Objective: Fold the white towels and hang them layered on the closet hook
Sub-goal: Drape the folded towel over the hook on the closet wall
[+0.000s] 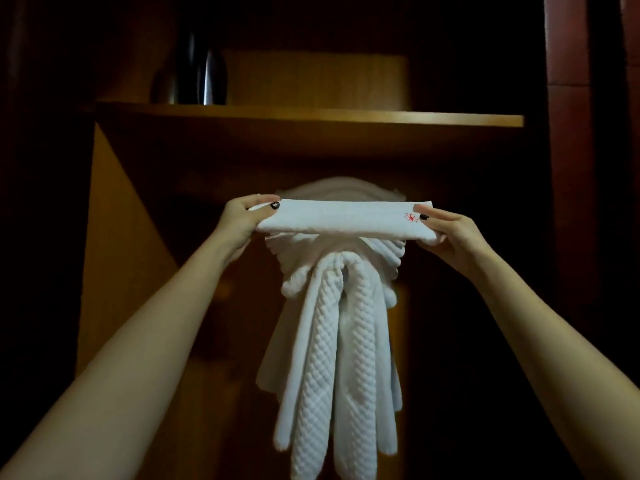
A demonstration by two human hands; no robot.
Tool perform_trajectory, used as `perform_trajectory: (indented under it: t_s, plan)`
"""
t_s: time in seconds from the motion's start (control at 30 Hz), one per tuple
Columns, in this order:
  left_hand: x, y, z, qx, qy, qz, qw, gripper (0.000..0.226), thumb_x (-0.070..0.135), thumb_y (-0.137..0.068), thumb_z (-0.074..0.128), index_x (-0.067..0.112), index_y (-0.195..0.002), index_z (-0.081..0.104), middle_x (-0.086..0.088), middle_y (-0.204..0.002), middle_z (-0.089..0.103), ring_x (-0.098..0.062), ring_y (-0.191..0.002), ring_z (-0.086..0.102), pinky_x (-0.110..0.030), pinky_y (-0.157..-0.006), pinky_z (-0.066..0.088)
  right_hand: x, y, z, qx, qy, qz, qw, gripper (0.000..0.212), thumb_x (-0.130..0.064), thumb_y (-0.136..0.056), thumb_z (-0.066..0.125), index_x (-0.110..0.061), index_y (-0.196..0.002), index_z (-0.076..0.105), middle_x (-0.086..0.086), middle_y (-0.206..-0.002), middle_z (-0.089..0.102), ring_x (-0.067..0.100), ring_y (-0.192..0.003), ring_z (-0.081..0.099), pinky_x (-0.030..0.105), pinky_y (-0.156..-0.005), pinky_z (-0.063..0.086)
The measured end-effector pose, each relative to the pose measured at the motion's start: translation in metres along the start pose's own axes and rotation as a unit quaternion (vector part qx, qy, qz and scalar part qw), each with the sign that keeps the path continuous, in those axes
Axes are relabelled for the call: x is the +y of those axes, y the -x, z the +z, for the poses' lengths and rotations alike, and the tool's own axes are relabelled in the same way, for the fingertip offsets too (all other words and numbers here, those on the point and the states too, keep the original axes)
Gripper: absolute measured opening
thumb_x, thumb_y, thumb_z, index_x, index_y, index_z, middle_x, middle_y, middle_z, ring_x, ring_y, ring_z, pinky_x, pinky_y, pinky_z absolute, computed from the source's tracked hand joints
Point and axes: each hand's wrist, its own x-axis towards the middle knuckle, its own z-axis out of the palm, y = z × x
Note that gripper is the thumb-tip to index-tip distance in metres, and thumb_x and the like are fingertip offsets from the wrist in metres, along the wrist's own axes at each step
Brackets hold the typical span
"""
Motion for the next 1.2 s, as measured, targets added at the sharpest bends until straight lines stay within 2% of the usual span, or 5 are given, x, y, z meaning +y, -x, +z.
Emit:
perform_trajectory:
  t_s: [0.5,0.77,0.93,1.1,1.2]
  plan:
    - [-0.083,0.008,0.015,0.046,0.065,-0.086,0.993,0.021,0.008,-0.09,0.066,-0.001,-0.108,0.069,-0.018,-0.106,0.07,-0.027,-0.097,0.068,-0.038,-0.085,0.055,0.091,-0.023,-0.003,-0.032,-0.027,0.08,0.996,0.037,0.005,-0.092,0.052,-0.006,-0.127,0.059,0.016,-0.109,0.068,0.023,-0.088,0.066,0.029,-0.073,0.056]
    - [-0.079,0.044,0.019,-0.011,0.148,-0.207,0.967,0.018,0.004,-0.094,0.06,-0.004,-0.109,0.066,-0.011,-0.081,0.073,-0.01,-0.064,0.069,-0.016,-0.056,0.055,0.104,0.006,0.009,-0.066,-0.138,0.129,0.98,0.033,0.005,-0.093,0.05,0.007,-0.125,0.058,-0.001,-0.066,0.065,0.006,-0.05,0.054,0.018,-0.044,0.044]
    - [-0.072,0.055,0.032,0.029,-0.037,-0.126,0.991,0.039,0.037,-0.103,0.043,0.009,-0.104,0.07,-0.005,-0.098,0.068,-0.006,-0.077,0.066,-0.011,-0.062,0.049,0.106,0.022,0.016,-0.048,-0.035,0.082,0.995,0.012,-0.008,-0.097,0.055,0.0,-0.098,0.064,0.009,-0.065,0.046,0.019,-0.057,0.042,0.023,-0.051,0.04]
    - [-0.064,0.049,0.04,0.049,-0.179,0.045,0.982,0.036,0.027,-0.103,0.045,0.001,-0.125,0.057,-0.013,-0.136,0.052,-0.019,-0.119,0.054,-0.034,-0.107,0.042,0.095,0.025,0.02,0.016,0.215,-0.112,0.97,0.042,-0.033,-0.102,0.049,0.006,-0.102,0.067,0.006,-0.096,0.061,0.018,-0.089,0.06,0.035,-0.076,0.046]
    - [-0.067,0.048,0.061,-0.041,-0.199,0.054,0.978,0.042,0.033,-0.105,0.037,0.011,-0.137,0.052,-0.008,-0.143,0.051,-0.014,-0.13,0.045,-0.036,-0.113,0.034,0.094,0.021,0.039,-0.031,0.295,-0.122,0.947,0.046,-0.044,-0.102,0.044,-0.019,-0.139,0.054,-0.003,-0.141,0.056,0.011,-0.131,0.048,0.04,-0.113,0.033]
